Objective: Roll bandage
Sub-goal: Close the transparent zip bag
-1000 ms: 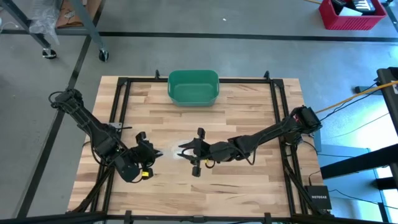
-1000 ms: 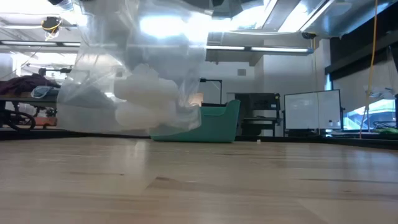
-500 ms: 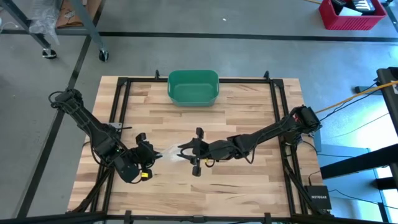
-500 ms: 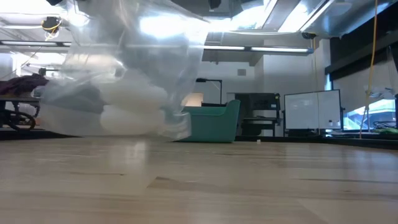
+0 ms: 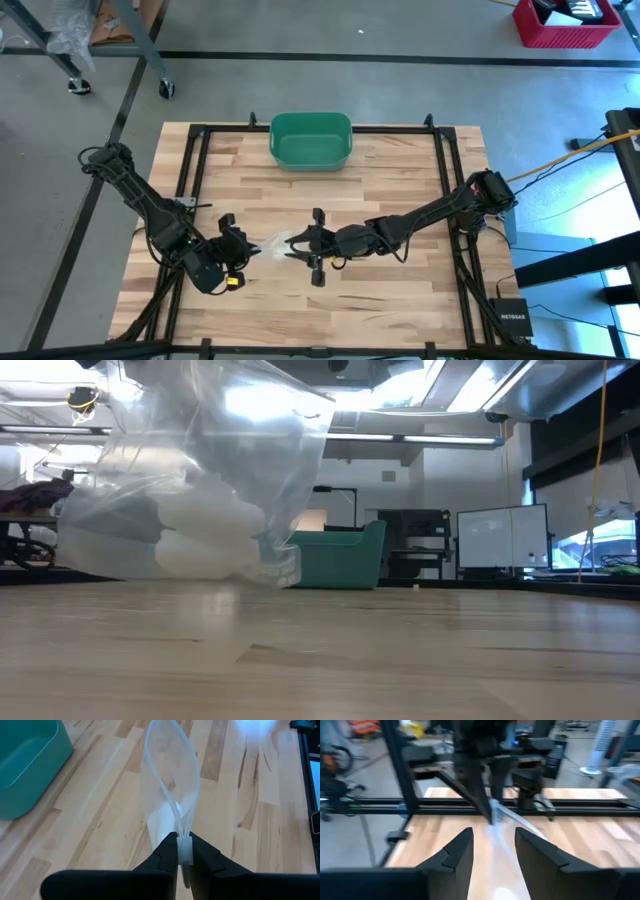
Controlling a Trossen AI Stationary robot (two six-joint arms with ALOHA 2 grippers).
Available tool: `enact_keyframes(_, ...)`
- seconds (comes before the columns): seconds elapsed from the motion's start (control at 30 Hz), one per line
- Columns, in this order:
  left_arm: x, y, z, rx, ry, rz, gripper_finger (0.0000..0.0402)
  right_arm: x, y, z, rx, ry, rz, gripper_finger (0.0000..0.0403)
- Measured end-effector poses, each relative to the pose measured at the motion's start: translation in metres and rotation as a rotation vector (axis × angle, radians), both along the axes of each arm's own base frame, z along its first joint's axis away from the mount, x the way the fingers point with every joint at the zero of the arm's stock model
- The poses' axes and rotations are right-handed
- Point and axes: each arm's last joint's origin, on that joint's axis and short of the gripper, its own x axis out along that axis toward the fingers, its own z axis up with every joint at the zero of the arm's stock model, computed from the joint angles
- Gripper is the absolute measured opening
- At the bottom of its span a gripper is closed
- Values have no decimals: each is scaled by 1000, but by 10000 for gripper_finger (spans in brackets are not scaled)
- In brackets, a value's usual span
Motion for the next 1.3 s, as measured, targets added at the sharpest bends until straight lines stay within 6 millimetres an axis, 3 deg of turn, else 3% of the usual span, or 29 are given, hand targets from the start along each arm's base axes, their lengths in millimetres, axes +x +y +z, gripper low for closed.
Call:
enact_keyframes(0.2, 0, 0, 0, 2, 1, -2, 21, 1, -1, 2, 38, -18, 54, 192)
enact_keyframes(0.4, 0, 0, 0, 2, 1, -2, 21, 7, -14, 11, 68, -113, 44, 243)
enact_keyframes(0.8, 0, 0, 0, 10, 2, -8, 21, 22, -39, 23, 106, -240, 168, 228)
enact_keyframes(1.1, 0, 0, 0, 5, 2, -8, 21, 60, -33, 41, -82, 43, 214, 225)
enact_keyframes(1.3, -1, -1, 0, -1, 7, -16, 21, 63, -32, 49, -112, 151, 224, 224)
